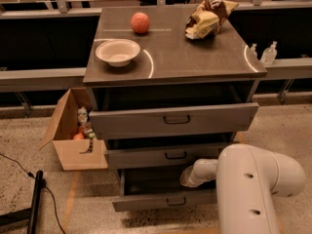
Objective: Open bottom drawer
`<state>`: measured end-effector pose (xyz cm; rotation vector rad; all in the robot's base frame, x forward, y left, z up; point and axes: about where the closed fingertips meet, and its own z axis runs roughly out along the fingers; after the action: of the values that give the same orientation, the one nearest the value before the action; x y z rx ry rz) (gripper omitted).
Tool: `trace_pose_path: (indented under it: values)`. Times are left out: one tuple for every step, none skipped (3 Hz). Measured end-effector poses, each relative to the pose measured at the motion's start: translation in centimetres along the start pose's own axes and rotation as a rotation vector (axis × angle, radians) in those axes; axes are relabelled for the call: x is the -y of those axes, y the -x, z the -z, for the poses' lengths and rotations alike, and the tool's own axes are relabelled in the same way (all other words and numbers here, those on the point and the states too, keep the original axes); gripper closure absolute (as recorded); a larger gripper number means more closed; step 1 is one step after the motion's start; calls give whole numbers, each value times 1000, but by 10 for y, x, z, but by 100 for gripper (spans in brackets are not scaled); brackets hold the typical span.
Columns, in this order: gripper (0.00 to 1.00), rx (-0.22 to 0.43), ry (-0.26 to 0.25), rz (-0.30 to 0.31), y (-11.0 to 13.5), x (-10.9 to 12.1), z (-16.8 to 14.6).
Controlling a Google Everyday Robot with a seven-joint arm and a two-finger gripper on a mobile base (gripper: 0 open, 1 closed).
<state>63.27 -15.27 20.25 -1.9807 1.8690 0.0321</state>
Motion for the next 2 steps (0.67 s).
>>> trace_pose_path:
  values:
    - [100,-10,27,-12,-6,-1,-19]
    - [100,-17,69,-25,-13,-10,-40]
